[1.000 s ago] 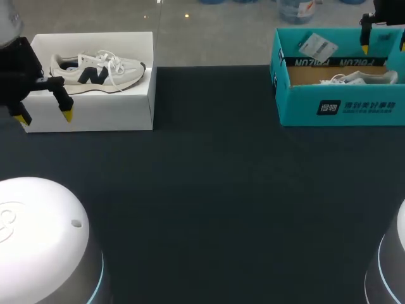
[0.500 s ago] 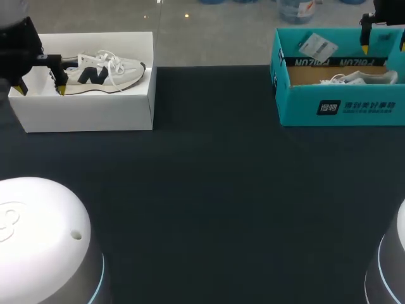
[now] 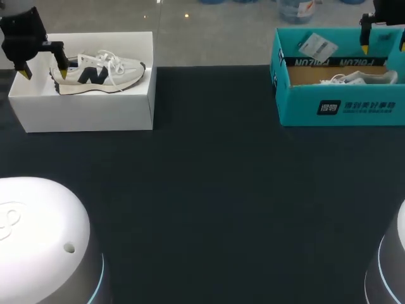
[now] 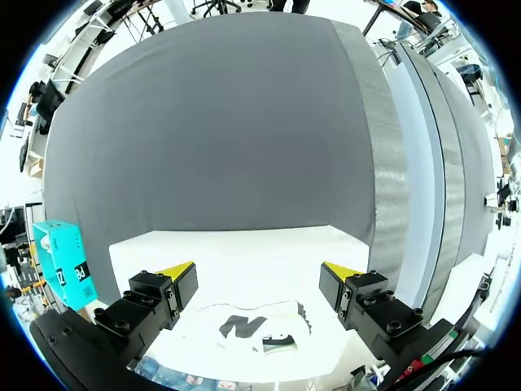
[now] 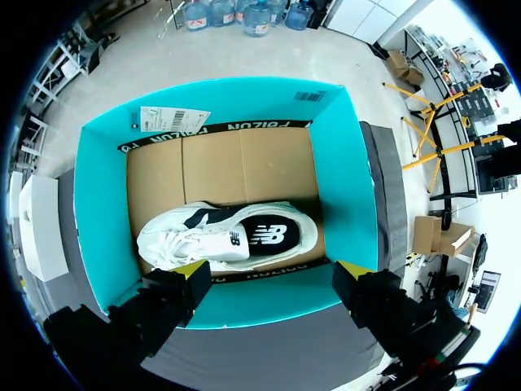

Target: Take the shoe out of the shoebox, open the shoe tongue, remove and reinsert the insole, then place the shoe into the shoebox

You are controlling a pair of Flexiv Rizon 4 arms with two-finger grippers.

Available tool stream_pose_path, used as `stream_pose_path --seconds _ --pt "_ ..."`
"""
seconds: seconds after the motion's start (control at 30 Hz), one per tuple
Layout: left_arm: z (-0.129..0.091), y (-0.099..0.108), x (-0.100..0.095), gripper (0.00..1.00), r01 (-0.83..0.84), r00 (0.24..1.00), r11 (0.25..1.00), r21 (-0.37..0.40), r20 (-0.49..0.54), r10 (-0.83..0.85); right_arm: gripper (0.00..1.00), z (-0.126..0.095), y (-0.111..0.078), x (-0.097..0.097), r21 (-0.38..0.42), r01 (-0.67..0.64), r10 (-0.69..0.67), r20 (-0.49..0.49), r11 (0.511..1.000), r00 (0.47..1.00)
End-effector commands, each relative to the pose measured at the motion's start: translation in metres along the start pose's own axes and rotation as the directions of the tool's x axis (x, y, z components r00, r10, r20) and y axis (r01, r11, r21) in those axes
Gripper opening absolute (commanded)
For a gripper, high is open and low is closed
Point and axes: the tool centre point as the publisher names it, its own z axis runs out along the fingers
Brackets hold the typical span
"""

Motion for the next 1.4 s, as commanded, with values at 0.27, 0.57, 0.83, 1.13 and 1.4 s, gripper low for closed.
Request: stream_pose_path --seconds 0.27,0.57,0.83,1.13,1.4 --pt "0.015 0.052 0.009 1.0 -0.047 0.999 0.996 0.078 -0.006 0.047 1.0 0.0 -0.001 0.0 -0.002 0.0 0.0 -0.001 1.0 1.0" --pt "0.015 0.052 0.009 1.0 -0.047 0.999 0.996 0.078 -0.006 0.047 1.0 0.0 -0.001 0.0 -0.002 0.0 0.0 -0.001 1.0 1.0" --pt "0.015 0.052 0.009 1.0 -0.047 0.999 0.996 0.078 -0.006 0.047 1.0 0.0 -0.001 0.0 -0.002 0.0 0.0 -0.001 1.0 1.0" --pt "0.024 0.081 0.018 1.0 0.001 0.999 0.999 0.037 -0.038 0.001 1.0 0.0 -0.001 0.0 -0.002 0.0 0.0 -0.001 1.0 1.0" --pt "0.047 0.121 0.034 1.0 0.06 0.997 0.998 0.022 -0.058 -0.058 1.0 0.0 -0.001 0.0 -0.002 0.0 0.0 -0.001 1.0 1.0"
